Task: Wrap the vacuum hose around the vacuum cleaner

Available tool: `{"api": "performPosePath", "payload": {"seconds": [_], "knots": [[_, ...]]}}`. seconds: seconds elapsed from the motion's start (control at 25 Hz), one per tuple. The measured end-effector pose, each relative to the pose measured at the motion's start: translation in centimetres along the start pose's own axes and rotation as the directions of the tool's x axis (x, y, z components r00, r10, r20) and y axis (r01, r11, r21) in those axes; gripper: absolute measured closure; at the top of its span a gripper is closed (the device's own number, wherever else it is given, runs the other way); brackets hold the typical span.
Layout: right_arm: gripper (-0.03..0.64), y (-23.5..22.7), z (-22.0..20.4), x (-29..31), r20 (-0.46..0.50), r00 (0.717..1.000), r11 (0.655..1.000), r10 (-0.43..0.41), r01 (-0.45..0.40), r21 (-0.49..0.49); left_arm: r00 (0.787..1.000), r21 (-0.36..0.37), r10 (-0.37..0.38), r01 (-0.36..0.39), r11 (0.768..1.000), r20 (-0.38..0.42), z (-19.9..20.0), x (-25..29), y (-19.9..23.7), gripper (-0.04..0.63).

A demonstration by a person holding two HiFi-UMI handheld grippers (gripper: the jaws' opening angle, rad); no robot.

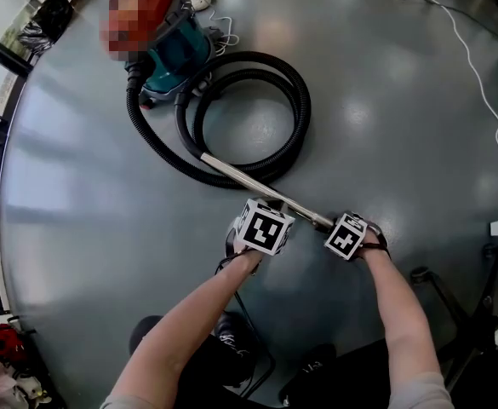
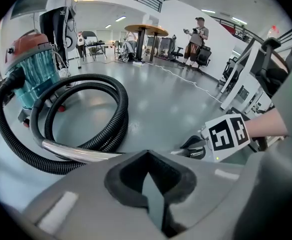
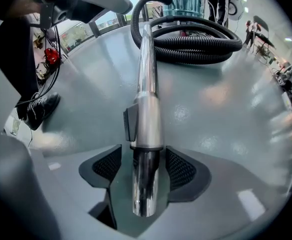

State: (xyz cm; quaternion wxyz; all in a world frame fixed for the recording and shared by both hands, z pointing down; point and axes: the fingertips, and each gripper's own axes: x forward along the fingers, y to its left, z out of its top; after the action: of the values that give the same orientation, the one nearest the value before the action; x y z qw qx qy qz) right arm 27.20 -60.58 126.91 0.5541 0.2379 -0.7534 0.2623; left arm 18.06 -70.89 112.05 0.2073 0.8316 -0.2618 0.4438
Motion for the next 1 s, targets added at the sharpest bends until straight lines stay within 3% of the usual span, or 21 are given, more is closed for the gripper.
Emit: {"api": "performPosePath", "payload": {"seconds": [0.04,0.28,0.44,0.6,0.76,0.84,0.92,1.0], "knots": [[0.297,0.1,-0.1,-0.1,0.000,1.000,1.000,0.011,-0.011,0.007,1.000,-0.008,0.000,0.000,1.000,-0.004,-0.1,0.2,0.1,0.592],[0.244,-0.5,-3.5,-2.6,0.002,0.999,0.993,0.049,-0.048,0.107,1.000,-0.047,-0.019,0.018,0.999,-0.006,0.3,0.6,-0.3,0.592],[0.306,-3.1,-1.3,-7.9,0.182,0.983,0.967,-0.007,-0.039,0.251,0.992,-0.022,-0.068,0.071,0.997,0.107,3.5,-0.9,-1.3,0.592],[0.424,-4.2,4.6,-14.4,0.367,0.926,0.965,-0.088,-0.012,0.260,0.971,0.003,-0.101,0.103,0.995,0.215,7.3,-3.4,-2.0,0.592],[0.437,-4.3,8.7,-20.1,0.470,0.868,0.968,-0.161,0.046,0.248,0.946,0.009,-0.119,0.122,0.993,0.303,10.5,-6.8,-2.3,0.592],[0.481,-4.2,10.4,-23.7,0.523,0.822,0.960,-0.227,0.099,0.262,0.933,0.010,-0.134,0.139,0.990,0.335,12.1,-9.1,-2.6,0.592],[0.591,-4.0,11.9,-28.2,0.575,0.758,0.943,-0.308,0.164,0.289,0.919,0.015,-0.150,0.155,0.988,0.364,13.9,-12.1,-3.3,0.592],[0.592,-3.3,13.4,-32.7,0.607,0.713,0.929,-0.350,0.184,0.319,0.909,0.026,-0.166,0.169,0.985,0.382,15.8,-15.5,-4.1,0.592]]}}
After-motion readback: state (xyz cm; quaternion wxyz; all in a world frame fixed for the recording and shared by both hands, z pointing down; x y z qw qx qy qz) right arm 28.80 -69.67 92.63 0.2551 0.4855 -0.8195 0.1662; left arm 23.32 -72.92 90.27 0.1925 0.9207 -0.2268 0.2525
